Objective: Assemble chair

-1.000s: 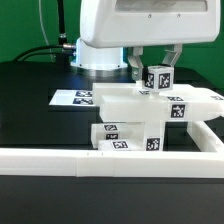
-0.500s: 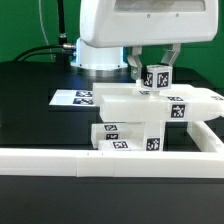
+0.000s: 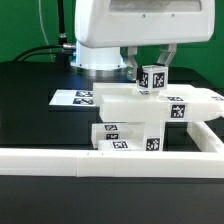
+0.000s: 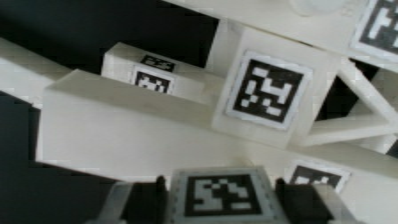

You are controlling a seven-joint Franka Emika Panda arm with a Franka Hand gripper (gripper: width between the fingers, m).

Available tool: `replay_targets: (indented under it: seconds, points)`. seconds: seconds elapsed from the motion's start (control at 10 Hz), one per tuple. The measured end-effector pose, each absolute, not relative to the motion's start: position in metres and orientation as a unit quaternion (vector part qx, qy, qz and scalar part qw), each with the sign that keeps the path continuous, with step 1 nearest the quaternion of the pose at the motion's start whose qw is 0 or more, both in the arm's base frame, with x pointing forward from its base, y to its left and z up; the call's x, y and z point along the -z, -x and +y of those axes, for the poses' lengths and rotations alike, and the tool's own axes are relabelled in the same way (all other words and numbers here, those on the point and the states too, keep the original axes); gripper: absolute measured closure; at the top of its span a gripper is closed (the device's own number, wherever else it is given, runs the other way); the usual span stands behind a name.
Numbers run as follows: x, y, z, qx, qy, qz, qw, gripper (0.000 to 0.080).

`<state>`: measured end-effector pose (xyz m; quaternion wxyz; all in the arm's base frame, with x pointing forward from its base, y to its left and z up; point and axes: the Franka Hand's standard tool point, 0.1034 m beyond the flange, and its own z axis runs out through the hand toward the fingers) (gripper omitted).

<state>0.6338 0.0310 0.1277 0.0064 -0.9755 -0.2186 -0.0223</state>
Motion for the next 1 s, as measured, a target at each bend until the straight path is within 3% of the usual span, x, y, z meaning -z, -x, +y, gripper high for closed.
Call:
replay_targets:
  seconds: [1.0]
  points:
    - [-0.1308,-0.6286,0.0370,0.019,0.977,-0.211,0.008,0.0512]
